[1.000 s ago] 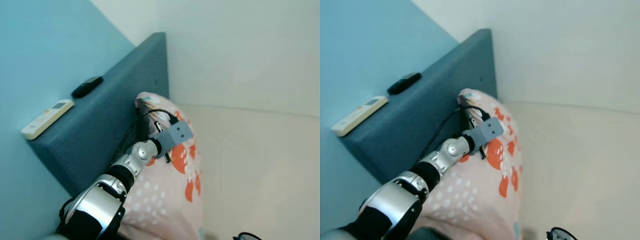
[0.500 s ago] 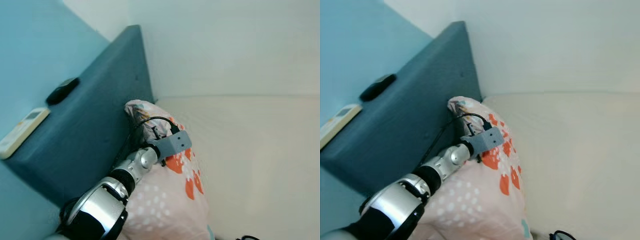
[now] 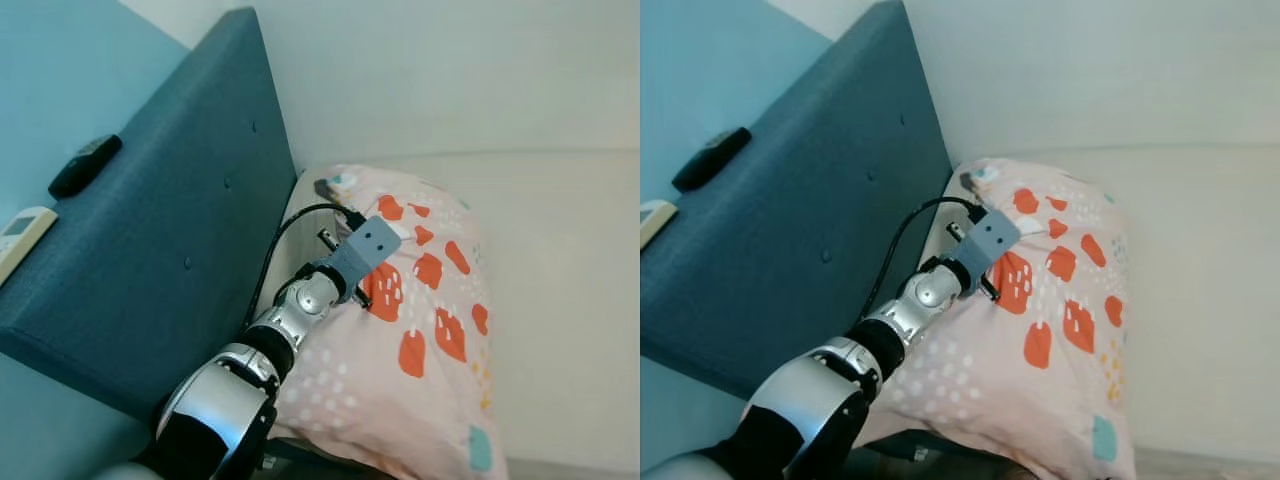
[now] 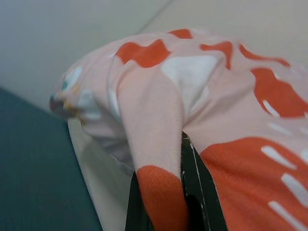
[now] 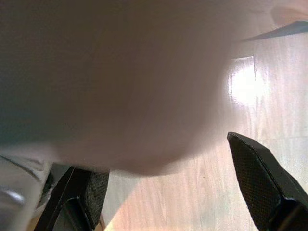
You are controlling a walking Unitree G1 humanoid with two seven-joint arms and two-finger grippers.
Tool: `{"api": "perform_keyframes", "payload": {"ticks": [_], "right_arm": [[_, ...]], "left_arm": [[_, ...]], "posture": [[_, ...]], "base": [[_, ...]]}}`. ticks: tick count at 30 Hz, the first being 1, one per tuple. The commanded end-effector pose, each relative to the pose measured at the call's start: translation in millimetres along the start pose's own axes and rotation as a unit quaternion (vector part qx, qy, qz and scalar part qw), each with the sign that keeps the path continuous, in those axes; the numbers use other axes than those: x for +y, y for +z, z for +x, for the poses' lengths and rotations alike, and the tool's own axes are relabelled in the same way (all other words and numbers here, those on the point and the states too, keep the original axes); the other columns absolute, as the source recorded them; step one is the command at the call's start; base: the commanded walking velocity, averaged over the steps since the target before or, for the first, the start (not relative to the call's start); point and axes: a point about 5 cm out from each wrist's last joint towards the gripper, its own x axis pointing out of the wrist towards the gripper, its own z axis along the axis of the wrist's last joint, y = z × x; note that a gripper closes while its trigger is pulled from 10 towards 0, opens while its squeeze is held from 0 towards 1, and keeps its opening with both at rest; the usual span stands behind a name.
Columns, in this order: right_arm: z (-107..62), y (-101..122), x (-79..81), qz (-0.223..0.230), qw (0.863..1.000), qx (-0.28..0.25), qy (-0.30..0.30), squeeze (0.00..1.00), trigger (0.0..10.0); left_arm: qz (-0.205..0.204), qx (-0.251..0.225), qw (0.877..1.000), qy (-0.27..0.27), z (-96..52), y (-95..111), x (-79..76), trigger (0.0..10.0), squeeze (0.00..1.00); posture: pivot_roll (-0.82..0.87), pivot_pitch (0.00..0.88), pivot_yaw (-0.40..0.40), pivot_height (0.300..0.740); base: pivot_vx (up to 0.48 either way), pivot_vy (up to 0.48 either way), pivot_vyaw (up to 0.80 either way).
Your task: Clean up the room
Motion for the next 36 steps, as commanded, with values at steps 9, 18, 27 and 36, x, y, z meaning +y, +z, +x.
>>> {"api": "perform_keyframes", "payload": {"ticks": [9,18,27,36], "right_arm": [[-16.2,-24.4,8.6,0.006,1.0,-0.009,0.015,0.0,10.0],[-30.5,-33.5,15.6,0.01,0.999,-0.039,0.024,0.0,10.0],[-36.7,-36.3,19.7,0.001,0.998,-0.047,0.033,0.0,10.0],[-29.7,-12.1,11.7,-0.039,0.996,-0.076,0.014,0.0,10.0]], "left_arm": [[0.022,0.065,0.99,0.124,-8.4,-21.4,45.3,10.0,0.0],[-0.048,0.093,0.972,0.21,-14.3,-27.0,75.6,10.0,0.0],[-0.171,0.014,0.958,0.231,4.1,23.2,87.3,10.0,0.0],[-0.301,-0.102,0.946,0.059,28.1,93.3,39.4,10.0,0.0]], "posture": [[-0.37,0.354,0.212,0.74],[-0.41,0.422,0.216,0.74],[-0.42,0.429,0.207,0.74],[-0.4,0.42,0.206,0.74]], "base": [[0.0,0.0,0.0],[0.0,0.0,0.0],[0.0,0.0,0.0],[0.0,0.0,0.0]]}}
